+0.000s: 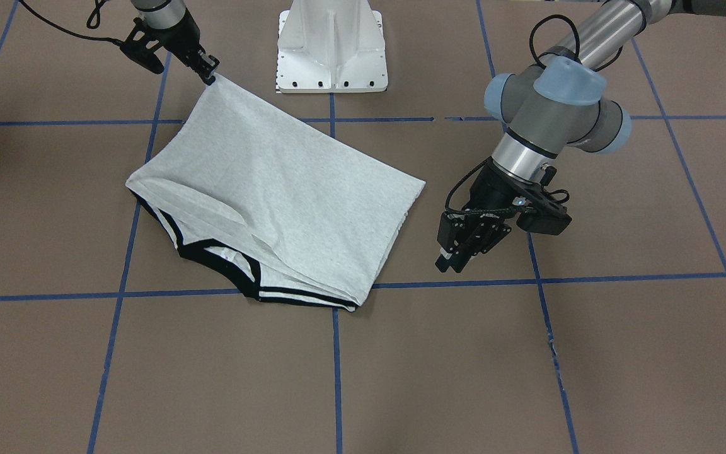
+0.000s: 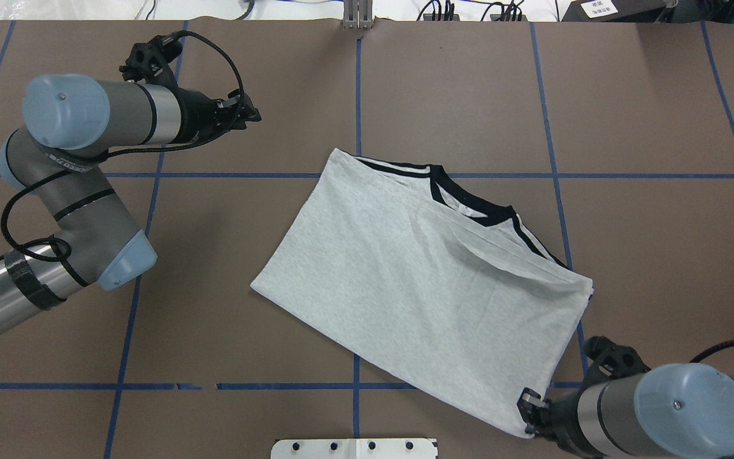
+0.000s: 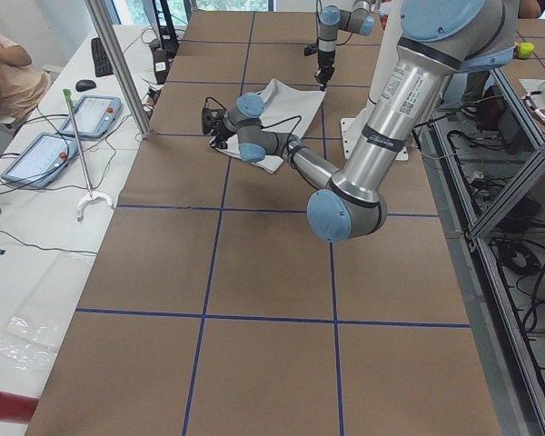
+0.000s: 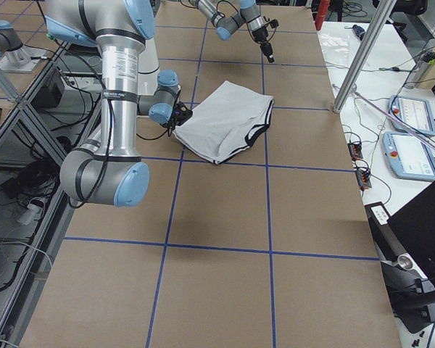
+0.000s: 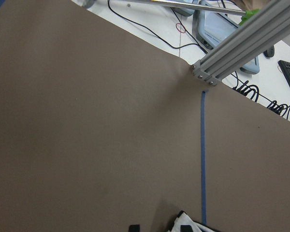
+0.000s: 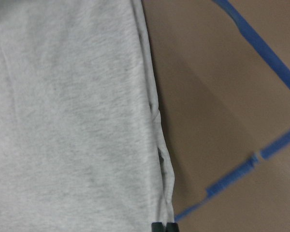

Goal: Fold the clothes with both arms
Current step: 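Drag the shirt with the right gripper, rotating it on the table, then bring the left gripper to the shirt's near corner while the right grasps the collar edge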

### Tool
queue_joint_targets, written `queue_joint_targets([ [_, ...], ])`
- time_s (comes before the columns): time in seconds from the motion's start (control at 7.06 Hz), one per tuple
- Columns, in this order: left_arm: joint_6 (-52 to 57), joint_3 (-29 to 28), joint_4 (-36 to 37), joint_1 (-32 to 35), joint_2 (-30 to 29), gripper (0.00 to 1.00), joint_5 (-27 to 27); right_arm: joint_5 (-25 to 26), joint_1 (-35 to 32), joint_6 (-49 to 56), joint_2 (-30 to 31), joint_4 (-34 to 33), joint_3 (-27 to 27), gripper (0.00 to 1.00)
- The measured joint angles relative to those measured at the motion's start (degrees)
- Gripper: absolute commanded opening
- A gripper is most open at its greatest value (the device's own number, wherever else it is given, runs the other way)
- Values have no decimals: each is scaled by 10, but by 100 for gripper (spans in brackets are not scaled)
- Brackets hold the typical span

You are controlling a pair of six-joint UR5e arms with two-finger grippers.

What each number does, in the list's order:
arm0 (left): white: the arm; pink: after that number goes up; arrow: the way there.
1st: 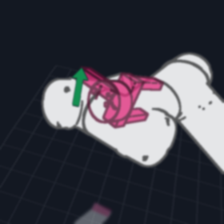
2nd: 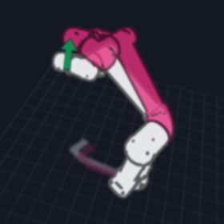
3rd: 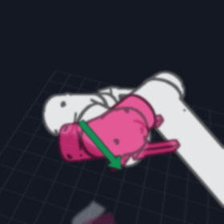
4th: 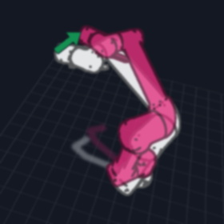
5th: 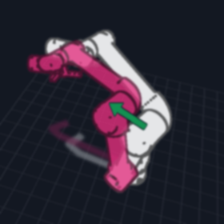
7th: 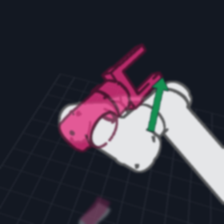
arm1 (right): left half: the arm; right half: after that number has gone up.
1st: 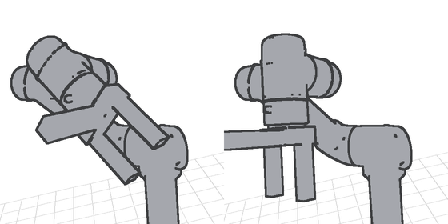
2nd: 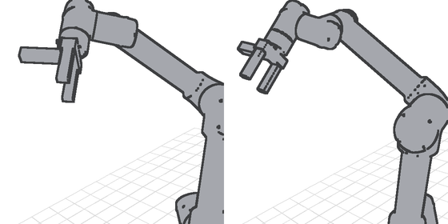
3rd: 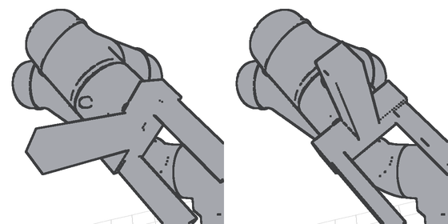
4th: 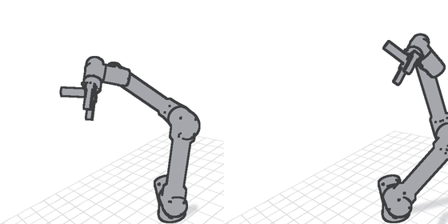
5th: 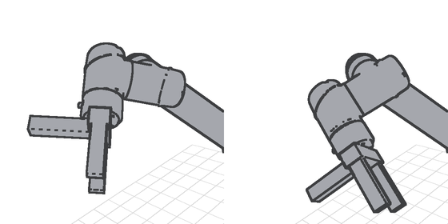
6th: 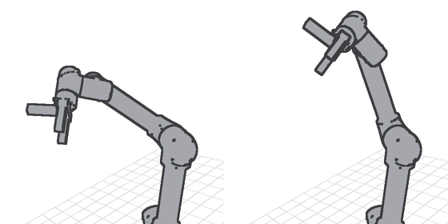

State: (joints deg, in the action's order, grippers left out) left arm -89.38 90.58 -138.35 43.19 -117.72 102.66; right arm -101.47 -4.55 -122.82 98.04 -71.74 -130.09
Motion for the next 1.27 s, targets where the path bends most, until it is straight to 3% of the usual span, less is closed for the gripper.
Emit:
queue_joint_targets([
  [0.14, -35, 31, 1, -21, 20, 49, 13, -6, 32, 0, 19, -3, -17, 97],
  [0.42, -111, 97, 3, -74, 65, 53, 18, -10, 57, 0, 29, -4, -36, 100],
  [0.85, -188, 165, 117, -143, 91, 59, 4, -11, -47, 1, 15, -4, -43, 100],
  [0.99, -199, 176, 165, -172, 91, 59, -18, -9, -90, 4, -14, -5, -32, 100],
  [1.27, -210, 182, 251, -232, 88, 61, -65, -5, -177, 35, -116, -6, 45, 100],
])
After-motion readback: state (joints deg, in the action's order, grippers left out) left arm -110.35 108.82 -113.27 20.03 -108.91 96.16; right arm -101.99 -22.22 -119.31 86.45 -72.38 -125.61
